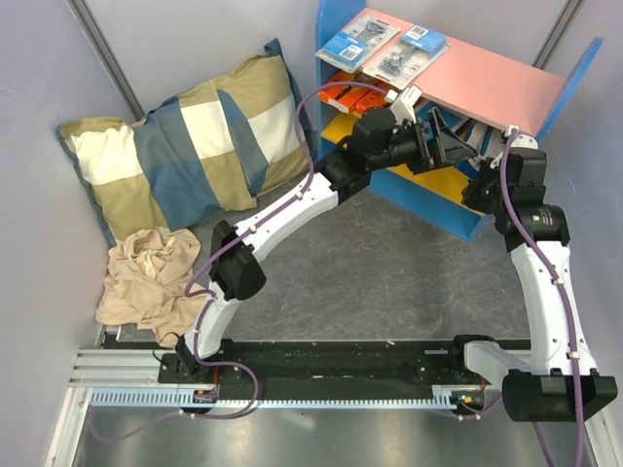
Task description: Place and organize the shaving razors onto the shelf
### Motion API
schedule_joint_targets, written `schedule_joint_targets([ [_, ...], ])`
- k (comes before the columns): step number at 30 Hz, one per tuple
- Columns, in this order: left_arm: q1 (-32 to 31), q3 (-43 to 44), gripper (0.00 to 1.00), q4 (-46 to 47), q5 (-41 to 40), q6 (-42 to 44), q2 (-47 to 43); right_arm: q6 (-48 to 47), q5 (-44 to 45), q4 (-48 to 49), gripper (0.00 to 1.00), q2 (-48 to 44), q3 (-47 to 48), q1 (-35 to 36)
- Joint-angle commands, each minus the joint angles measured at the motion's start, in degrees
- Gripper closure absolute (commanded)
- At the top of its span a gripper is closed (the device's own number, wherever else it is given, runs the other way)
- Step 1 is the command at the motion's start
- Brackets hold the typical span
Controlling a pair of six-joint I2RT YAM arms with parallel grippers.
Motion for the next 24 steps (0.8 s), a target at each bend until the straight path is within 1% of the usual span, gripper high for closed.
schedule_joint_targets([
  [1,-0.6,-3.6,0.00,-0.1,-0.5,1.9,-7.1,0.5,2.6,1.3,1.00,-0.7,2.6,-0.2],
  [5,-0.7,-5.8,0.00,-1.3,-0.6,1.9,-8.5,0.8,4.7,1.2,1.00,-0.5,2.7,-0.2],
  [11,-1.1,-6.2,0.00,-1.8,-0.5,3.7,-10.1,1.0,5.5,1.1,1.00,-0.6,3.3,-0.2],
  [16,-1.1,-7.5,0.00,-3.7,-1.6,7.5,-13.2,0.4,4.7,1.1,1.00,-1.0,3.6,-0.2],
  [18,-1.1,-8.4,0.00,-6.8,-3.0,9.8,-14.7,0.4,4.2,1.1,1.00,-1.0,3.6,-0.2],
  [21,-0.9,-11.1,0.05,-10.6,-5.2,13.2,-16.3,0.1,3.8,1.1,1.00,-1.3,3.5,-0.2],
  [24,-0.4,-16.1,0.13,-12.4,-7.8,15.4,-18.8,-0.1,3.7,1.1,1.00,-1.9,3.2,-0.2],
])
